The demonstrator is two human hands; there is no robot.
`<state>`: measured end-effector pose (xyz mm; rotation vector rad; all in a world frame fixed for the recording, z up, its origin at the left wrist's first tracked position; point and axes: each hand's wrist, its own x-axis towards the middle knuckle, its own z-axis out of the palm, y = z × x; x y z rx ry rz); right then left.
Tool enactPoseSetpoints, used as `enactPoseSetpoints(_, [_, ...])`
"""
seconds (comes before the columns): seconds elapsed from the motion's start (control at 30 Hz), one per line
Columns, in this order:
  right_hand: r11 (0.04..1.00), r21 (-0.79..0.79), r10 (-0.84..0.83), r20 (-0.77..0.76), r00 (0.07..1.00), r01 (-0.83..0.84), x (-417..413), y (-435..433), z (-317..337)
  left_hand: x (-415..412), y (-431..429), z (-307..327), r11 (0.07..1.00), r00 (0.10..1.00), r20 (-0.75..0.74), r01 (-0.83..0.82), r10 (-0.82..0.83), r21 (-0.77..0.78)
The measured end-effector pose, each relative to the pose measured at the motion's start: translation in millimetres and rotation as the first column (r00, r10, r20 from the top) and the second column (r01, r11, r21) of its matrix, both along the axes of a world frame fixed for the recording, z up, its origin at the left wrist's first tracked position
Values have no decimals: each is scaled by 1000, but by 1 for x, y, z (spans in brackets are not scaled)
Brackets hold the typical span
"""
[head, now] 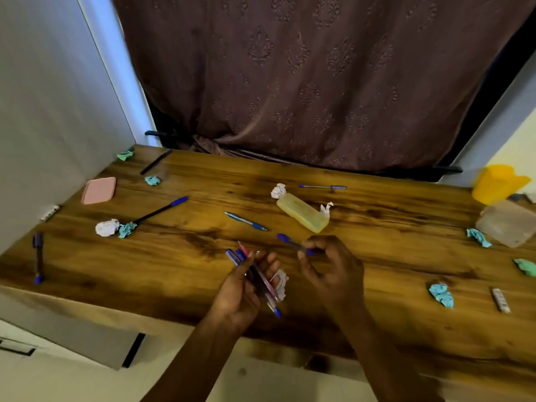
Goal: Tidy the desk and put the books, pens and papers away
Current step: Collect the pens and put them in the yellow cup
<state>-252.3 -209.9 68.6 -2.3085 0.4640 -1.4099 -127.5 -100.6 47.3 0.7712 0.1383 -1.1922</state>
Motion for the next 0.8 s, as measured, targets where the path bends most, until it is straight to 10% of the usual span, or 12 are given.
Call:
enactPoseSetpoints(0.33, [911, 346, 284, -125, 951, -226, 37, -7, -5, 40, -44, 11, 992, 997, -52, -69, 64, -106])
enactPoseSetpoints(0.47, [961, 269, 6, -273, 962, 71, 81, -110, 0, 68, -77, 14, 986, 992, -49, -120, 115, -115])
enactPoseSetpoints(0.63, [962, -13, -173, -800, 574, 273, 156, -234, -31, 95, -117, 25, 984, 992, -9, -122, 122, -131])
enactPoseSetpoints(0.8, [976, -183, -206, -950, 234, 119, 186, -277, -52, 117, -139, 17, 982, 990, -20, -140, 138, -130])
